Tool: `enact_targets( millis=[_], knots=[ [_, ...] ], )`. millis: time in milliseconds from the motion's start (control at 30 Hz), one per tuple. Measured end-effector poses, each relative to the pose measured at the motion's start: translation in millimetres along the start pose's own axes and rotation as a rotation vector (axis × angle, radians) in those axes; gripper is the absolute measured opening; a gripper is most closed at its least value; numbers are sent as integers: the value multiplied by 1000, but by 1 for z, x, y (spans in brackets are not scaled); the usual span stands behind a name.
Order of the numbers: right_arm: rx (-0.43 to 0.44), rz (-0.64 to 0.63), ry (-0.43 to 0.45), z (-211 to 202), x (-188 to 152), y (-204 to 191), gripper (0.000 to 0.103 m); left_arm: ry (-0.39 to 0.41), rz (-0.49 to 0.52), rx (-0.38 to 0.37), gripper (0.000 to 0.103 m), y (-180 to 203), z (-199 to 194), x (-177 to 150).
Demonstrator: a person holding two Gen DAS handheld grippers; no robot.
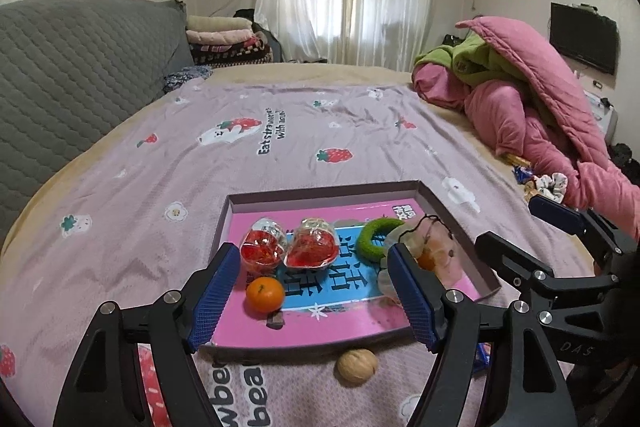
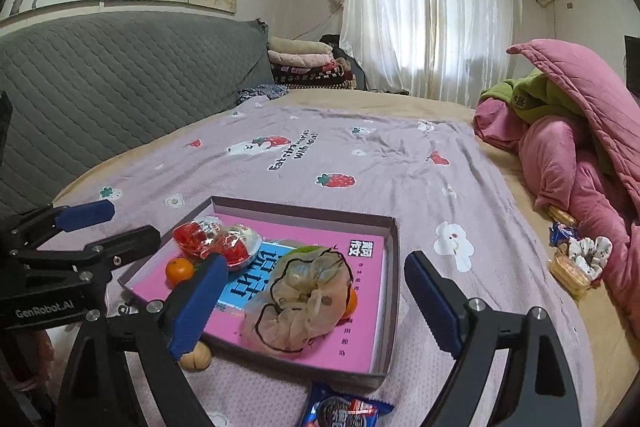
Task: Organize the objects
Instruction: 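Withdraw both tools and move left to the walnut, right to the cookie packet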
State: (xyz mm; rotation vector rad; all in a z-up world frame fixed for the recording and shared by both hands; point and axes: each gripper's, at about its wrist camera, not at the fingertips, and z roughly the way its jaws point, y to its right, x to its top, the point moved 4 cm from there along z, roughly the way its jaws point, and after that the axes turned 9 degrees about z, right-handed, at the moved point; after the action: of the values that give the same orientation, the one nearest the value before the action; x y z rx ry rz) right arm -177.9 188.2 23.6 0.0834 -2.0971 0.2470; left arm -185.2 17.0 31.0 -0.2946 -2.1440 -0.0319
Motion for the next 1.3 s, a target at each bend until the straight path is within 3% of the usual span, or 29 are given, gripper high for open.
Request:
enact_targets(
  millis=[667, 867, 1300],
  knots=[
    [-23, -14, 34, -52, -8, -12, 90, -9, -35, -10, 77, 7, -42, -24],
    [-55, -1, -14, -55, -28, -3, 90, -55, -30, -10, 77, 10, -38, -43],
    [-145, 32, -158, -18, -82, 18, 90, -206, 4, -28, 77, 32, 12, -89]
  ],
)
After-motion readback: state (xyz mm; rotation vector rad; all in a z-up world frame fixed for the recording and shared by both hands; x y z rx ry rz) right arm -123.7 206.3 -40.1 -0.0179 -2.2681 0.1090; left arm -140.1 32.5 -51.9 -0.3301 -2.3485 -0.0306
